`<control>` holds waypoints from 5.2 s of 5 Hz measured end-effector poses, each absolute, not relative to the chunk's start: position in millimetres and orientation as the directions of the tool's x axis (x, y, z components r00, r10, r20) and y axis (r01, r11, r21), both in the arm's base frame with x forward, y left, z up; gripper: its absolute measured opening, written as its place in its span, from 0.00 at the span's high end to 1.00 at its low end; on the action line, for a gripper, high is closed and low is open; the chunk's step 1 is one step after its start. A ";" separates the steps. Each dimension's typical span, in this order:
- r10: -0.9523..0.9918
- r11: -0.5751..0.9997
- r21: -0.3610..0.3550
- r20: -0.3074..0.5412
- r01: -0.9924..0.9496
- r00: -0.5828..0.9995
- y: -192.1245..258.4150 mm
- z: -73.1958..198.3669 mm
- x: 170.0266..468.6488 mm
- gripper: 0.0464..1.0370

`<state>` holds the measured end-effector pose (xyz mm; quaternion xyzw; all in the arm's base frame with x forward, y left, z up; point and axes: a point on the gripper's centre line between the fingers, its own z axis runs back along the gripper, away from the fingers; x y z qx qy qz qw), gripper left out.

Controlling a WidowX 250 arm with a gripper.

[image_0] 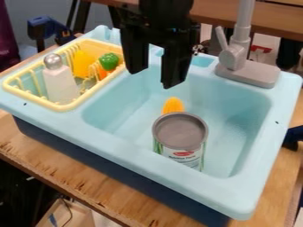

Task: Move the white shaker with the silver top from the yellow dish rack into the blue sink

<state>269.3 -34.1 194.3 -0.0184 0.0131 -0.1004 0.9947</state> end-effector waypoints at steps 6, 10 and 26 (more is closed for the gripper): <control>-0.250 0.967 0.045 -0.059 0.253 0.967 132.3 215.5 245.0 0.03; -0.171 0.983 0.048 -0.081 0.175 0.982 150.6 165.7 267.4 0.04; -0.108 0.990 -0.095 -0.047 0.103 0.993 12.2 129.4 271.5 0.06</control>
